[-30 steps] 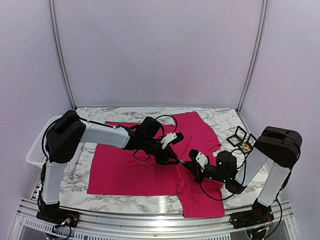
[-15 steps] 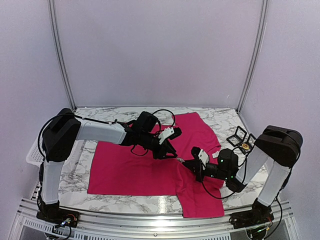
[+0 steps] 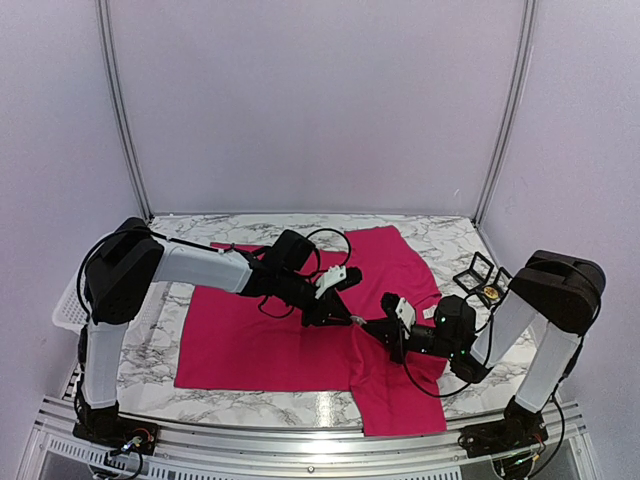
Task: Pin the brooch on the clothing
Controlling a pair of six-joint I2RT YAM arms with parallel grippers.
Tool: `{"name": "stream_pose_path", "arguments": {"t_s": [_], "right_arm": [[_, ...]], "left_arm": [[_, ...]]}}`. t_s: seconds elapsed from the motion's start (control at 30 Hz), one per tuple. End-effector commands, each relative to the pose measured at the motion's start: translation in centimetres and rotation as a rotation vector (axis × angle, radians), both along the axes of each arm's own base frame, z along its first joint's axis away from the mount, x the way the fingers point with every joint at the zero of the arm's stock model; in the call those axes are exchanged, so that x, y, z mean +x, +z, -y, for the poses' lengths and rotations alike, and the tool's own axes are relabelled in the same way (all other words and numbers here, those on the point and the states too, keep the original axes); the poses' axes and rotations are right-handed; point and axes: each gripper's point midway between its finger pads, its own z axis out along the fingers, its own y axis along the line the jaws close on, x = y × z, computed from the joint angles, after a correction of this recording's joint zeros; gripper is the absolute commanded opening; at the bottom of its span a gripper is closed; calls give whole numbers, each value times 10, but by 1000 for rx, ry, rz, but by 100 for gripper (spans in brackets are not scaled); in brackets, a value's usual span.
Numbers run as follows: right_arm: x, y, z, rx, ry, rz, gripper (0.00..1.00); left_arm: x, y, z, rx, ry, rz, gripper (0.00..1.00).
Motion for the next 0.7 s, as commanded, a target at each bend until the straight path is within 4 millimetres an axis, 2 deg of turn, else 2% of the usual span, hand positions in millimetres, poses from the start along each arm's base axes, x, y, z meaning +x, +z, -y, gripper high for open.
{"name": "stream_pose_path", "arguments": {"t_s": [0.0, 0.23, 0.33, 0.43, 0.53, 0.67], "right_arm": [[0, 17, -6, 32, 41, 53, 0], [0, 16, -5, 14, 41, 60, 0], [0, 15, -5, 9, 42, 61, 0], [0, 15, -5, 10, 42, 61, 0], [0, 14, -6, 7, 47, 55, 0], [1, 15, -5, 7, 38, 60, 0]], "left_arm": [[6, 12, 5, -20, 15, 16, 17], [3, 15, 8, -28, 16, -1, 17], [4, 19, 10, -33, 22, 1, 24], [4, 24, 11, -40, 24, 6, 24], [2, 28, 11, -46, 19, 9, 19], [2, 23, 9, -28, 16, 12, 7]]}}
